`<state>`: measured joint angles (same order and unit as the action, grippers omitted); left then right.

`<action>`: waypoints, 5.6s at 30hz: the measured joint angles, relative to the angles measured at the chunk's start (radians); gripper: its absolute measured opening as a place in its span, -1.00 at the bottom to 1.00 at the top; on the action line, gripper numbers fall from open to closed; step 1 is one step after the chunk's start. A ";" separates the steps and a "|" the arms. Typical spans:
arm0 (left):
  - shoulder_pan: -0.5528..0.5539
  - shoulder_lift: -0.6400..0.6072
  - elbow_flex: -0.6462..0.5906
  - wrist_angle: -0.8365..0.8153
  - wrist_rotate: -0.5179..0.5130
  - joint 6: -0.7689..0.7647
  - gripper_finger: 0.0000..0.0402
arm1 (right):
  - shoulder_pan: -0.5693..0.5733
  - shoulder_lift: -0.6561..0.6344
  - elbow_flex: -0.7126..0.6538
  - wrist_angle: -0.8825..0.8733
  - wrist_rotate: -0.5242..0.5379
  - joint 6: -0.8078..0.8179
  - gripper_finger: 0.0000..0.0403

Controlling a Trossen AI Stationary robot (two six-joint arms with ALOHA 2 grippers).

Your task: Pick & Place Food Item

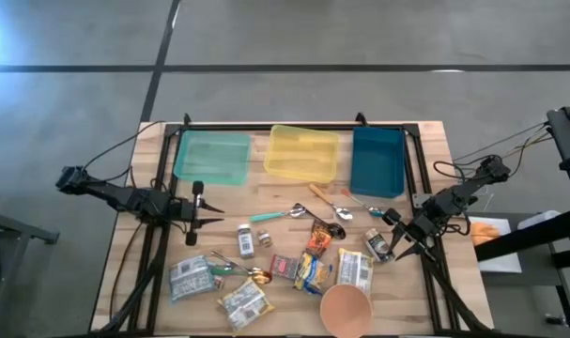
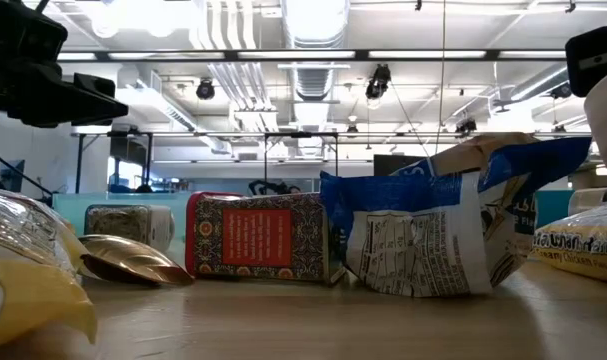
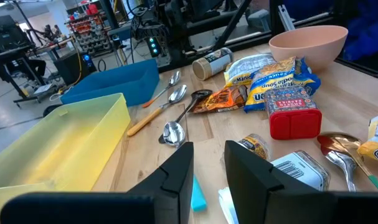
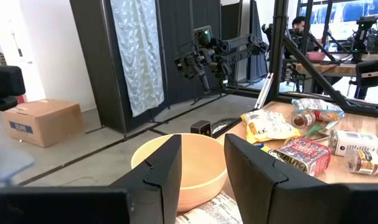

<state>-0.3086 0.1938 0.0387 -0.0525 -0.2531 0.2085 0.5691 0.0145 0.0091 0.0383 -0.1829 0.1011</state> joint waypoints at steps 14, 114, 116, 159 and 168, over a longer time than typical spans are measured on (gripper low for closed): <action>0.000 0.000 0.000 0.000 0.000 0.000 -0.53 | 0.000 0.000 0.000 0.000 0.000 0.000 -0.41; 0.173 0.617 0.435 0.148 -0.313 -0.332 -0.53 | -0.001 0.334 0.413 -0.336 0.578 0.338 -0.41; 0.173 0.658 0.435 0.150 -0.313 -0.315 -0.53 | 0.000 0.378 0.420 -0.339 0.575 0.358 -0.41; 0.185 1.330 0.748 -0.019 -0.027 -0.340 -0.48 | -0.112 0.910 0.440 -0.087 0.551 0.346 -0.41; 0.186 1.406 0.748 0.003 0.018 -0.336 -0.10 | -0.119 0.912 0.440 -0.083 0.553 0.344 -0.41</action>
<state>-0.1226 1.5997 0.7872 -0.0491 -0.2348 -0.1276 0.4503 0.9261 0.4488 -0.0447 0.3701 0.4454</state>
